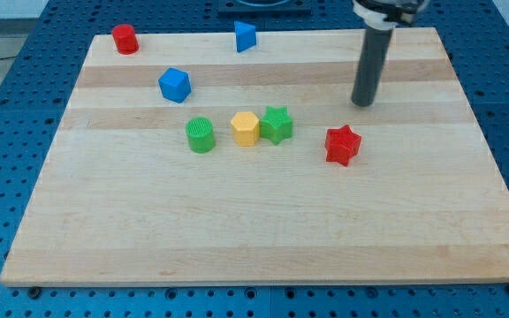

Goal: Locate the red star to the left center of the board

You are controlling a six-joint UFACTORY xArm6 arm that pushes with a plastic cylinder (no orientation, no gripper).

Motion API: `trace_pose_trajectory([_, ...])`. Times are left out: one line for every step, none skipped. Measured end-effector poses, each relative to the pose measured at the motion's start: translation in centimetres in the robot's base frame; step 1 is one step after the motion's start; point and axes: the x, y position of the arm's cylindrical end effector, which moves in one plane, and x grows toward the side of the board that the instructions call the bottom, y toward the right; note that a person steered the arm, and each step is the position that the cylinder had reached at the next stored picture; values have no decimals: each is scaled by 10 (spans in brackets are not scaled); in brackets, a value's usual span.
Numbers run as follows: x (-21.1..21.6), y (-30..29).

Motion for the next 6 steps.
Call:
trace_pose_trajectory([30,1])
trace_pose_trajectory([69,9])
trace_pose_trajectory([107,10])
trace_pose_trajectory([93,10])
trace_pose_trajectory([72,-7])
trace_pose_trajectory([73,-49])
